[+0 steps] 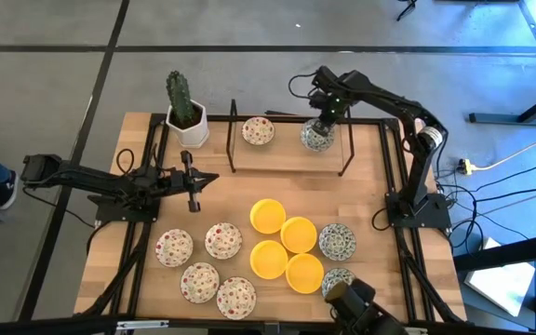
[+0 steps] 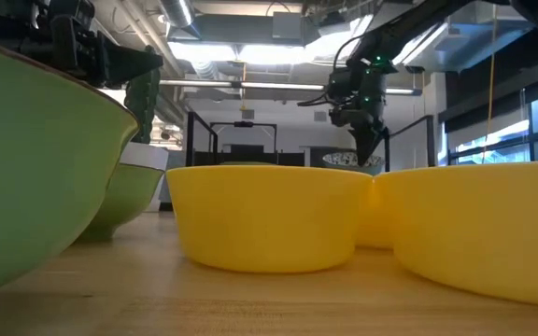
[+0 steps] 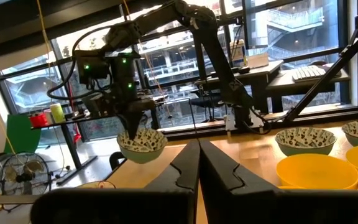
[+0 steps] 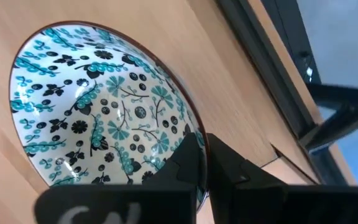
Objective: Pick & Place Mini bowls
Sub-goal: Put the top blue bowl on the shelf
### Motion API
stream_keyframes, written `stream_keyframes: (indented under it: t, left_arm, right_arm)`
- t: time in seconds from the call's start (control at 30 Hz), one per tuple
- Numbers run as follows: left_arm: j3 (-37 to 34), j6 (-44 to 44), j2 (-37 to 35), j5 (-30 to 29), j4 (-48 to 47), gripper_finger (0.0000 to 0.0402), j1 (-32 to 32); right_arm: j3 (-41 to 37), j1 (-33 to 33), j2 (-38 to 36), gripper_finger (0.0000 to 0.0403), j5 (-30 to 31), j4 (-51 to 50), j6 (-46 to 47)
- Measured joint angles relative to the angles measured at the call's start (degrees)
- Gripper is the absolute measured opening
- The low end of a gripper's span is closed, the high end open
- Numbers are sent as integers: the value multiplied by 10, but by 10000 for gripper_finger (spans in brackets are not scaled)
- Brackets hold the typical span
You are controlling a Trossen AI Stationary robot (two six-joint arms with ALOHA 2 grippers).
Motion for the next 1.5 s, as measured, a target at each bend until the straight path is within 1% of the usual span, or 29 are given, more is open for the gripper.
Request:
stream_keyframes:
  t: [0.17,0.33,0.43,0.67,0.93,1.03,1.27,1.37,1.5]
  left_arm:
    - [0,1,0,0,0,2,0]
    - [0,9,0,0,0,5,0]
    - [0,9,0,0,0,2,0]
    - [0,10,0,0,0,5,0]
    - [0,11,0,0,0,5,1]
    - [0,11,0,0,0,5,1]
    - [0,11,0,0,0,5,1]
    - [0,11,0,0,0,5,1]
    - [0,11,0,0,0,2,1]
  right_arm:
    - [0,21,1,14,-16,20,-56]
    - [0,44,1,14,-19,15,-135]
    - [0,50,1,14,-17,7,-165]
    - [0,43,20,13,-17,-14,-186]
    - [2,30,41,15,-25,-10,-186]
    - [0,27,43,34,-5,6,-179]
    - [-2,26,46,94,41,32,-162]
    - [-1,27,46,113,81,45,-141]
    - [-1,27,45,133,94,45,-138]
